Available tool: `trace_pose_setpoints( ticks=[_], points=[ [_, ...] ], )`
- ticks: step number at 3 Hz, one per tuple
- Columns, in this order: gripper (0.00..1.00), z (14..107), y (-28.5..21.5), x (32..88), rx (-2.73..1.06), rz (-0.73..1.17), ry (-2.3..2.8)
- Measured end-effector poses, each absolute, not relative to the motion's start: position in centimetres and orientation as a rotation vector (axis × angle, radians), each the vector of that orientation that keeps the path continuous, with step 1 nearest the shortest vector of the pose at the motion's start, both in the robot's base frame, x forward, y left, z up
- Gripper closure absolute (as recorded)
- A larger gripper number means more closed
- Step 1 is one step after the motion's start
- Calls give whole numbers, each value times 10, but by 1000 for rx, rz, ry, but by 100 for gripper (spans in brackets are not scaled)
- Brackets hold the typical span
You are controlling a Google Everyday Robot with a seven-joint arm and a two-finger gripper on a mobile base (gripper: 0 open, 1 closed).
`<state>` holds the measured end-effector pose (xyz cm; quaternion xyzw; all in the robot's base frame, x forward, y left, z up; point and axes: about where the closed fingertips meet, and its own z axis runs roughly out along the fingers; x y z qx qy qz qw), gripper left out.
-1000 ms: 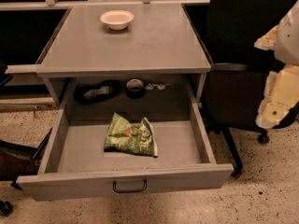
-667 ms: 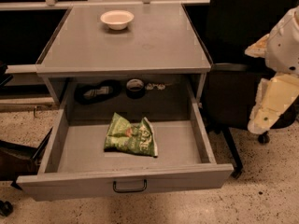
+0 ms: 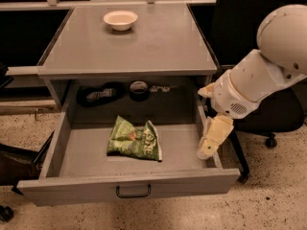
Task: Pick green jalapeno chip bag from top drawer and place on counter
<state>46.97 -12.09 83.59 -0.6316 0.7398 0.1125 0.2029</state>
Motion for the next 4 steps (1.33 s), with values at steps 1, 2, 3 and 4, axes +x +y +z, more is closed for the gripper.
trace_pose_setpoints(
  ticks=[1, 2, 3, 4],
  points=[
    [0, 836, -121, 470, -1763, 314, 2065],
    [0, 821, -110, 477, -1778, 369, 2016],
    [0, 788, -70, 499, -1835, 451, 1893],
    [0, 747, -26, 523, -1868, 491, 1756]
  ],
)
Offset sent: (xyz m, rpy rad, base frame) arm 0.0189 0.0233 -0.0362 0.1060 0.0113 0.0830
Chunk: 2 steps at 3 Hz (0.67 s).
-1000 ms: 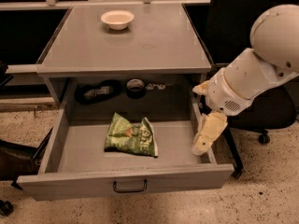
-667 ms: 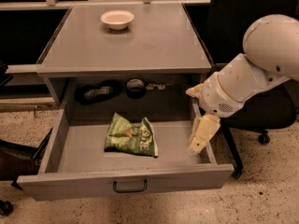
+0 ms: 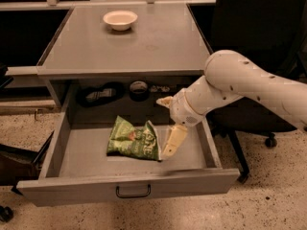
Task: Pick green jalapeno chip bag from top drawer and place on counter
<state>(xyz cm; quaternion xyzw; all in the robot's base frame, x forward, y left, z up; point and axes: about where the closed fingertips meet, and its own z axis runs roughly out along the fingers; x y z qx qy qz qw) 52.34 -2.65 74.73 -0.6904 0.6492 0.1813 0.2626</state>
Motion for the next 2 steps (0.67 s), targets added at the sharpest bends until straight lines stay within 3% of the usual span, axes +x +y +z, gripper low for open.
trace_pose_setpoints(
  ticks=[2],
  points=[
    [0, 729, -24, 536, -1841, 507, 1693]
  ],
)
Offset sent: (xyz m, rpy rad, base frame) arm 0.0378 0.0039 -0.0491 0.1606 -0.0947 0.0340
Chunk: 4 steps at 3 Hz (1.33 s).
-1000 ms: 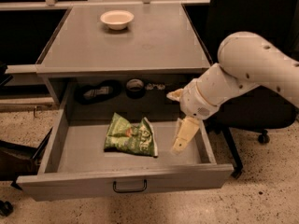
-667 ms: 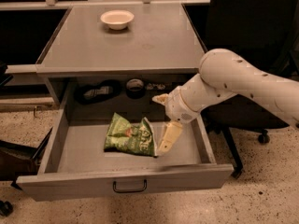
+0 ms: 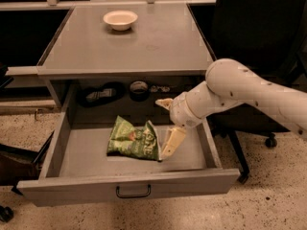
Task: Pick green jalapeno chip bag from top drawer and place on counter
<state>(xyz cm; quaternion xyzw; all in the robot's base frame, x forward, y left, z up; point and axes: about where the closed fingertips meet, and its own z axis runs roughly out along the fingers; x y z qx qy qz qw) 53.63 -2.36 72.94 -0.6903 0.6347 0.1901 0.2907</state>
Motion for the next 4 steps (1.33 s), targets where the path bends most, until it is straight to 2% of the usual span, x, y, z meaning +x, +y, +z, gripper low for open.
trace_pose_setpoints(
  ticks=[2, 3, 4],
  points=[
    [0, 666, 13, 591, -1767, 459, 1510],
    [0, 646, 31, 594, -1689, 511, 1456],
    [19, 638, 42, 580, -1642, 572, 1459]
  ],
)
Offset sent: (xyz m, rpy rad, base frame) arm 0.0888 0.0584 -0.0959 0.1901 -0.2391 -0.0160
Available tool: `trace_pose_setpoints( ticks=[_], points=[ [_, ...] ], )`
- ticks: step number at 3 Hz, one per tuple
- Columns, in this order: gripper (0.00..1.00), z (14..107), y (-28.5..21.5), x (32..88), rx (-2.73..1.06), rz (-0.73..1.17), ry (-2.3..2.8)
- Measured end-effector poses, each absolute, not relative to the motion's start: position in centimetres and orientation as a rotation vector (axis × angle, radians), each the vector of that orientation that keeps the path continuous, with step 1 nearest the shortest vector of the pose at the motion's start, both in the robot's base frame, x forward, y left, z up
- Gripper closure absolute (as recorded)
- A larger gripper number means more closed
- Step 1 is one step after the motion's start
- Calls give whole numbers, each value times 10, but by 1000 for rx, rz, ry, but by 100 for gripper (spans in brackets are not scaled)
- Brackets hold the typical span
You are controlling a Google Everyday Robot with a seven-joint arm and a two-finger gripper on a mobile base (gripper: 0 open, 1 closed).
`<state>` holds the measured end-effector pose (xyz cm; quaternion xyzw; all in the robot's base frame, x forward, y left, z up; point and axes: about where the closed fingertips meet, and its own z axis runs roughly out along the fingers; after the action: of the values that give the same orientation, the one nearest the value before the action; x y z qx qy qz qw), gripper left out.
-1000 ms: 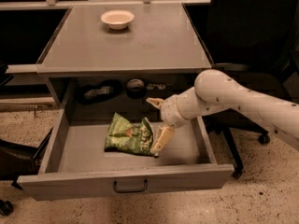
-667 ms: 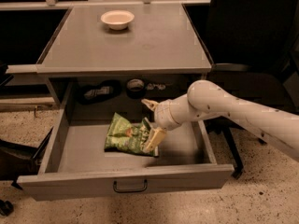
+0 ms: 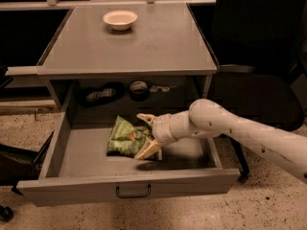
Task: Pick green jalapeno chip bag from top drawer and place on counter
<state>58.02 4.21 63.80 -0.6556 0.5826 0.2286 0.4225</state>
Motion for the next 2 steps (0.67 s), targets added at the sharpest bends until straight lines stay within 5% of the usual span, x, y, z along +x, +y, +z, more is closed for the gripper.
trace_pose_setpoints(
  ticks=[2],
  points=[
    [65, 638, 43, 579, -1641, 575, 1458]
  ],
)
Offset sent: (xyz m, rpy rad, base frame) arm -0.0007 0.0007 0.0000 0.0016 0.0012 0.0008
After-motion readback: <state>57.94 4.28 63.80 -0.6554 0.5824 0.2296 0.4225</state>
